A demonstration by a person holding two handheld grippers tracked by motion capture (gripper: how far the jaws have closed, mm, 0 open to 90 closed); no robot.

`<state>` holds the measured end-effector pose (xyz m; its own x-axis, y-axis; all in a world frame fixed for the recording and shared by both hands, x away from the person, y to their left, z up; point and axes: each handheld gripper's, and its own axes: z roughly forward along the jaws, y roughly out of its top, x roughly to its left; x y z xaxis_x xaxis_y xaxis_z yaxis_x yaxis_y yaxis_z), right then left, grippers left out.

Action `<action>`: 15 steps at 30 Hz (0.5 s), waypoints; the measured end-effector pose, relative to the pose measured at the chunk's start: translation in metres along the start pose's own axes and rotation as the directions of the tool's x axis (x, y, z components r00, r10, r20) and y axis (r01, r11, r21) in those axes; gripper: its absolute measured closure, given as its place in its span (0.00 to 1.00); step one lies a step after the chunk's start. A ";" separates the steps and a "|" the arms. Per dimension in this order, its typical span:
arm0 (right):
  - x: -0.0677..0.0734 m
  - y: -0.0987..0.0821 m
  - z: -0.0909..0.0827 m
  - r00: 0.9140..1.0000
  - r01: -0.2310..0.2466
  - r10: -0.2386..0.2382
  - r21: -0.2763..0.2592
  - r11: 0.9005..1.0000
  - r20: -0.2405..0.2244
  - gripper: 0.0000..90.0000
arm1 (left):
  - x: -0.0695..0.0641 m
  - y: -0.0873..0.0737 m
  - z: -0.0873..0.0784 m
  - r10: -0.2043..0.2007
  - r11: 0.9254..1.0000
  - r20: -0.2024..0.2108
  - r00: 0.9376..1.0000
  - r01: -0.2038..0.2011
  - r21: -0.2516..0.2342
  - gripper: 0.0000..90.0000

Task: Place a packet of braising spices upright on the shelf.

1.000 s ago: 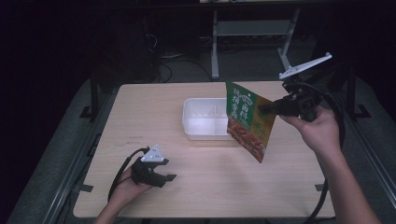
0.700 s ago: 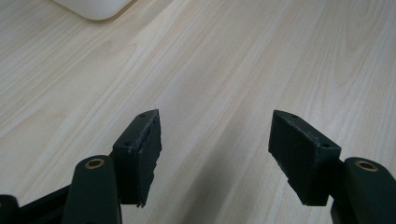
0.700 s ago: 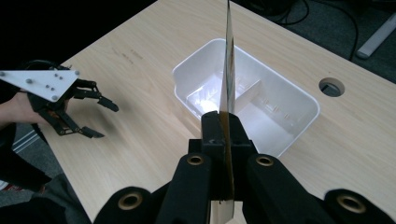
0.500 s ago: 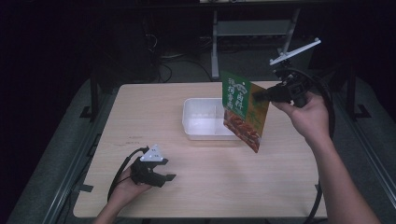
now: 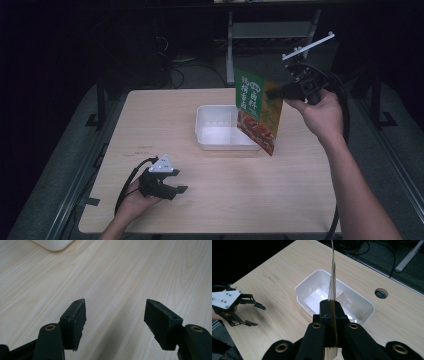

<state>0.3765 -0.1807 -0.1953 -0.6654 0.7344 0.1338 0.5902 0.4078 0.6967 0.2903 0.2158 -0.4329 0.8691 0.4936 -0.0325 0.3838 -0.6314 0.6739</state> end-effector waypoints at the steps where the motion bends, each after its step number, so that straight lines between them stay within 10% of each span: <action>1: -0.001 0.001 0.001 1.000 -0.001 0.001 -0.001 1.000 0.002 1.00 | 0.000 0.000 0.000 0.001 1.000 0.000 1.000 -0.001 0.000 0.38; 15: -0.011 0.008 0.019 0.999 -0.016 0.016 -0.006 1.000 0.039 1.00 | 0.001 0.000 -0.001 -0.001 1.000 -0.001 1.000 0.001 -0.007 0.37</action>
<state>0.3971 -0.1746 -0.2044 -0.6374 0.7615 0.1174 0.5978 0.3926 0.6989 0.2903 0.2171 -0.4321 0.8683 0.4949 -0.0325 0.3827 -0.6268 0.6787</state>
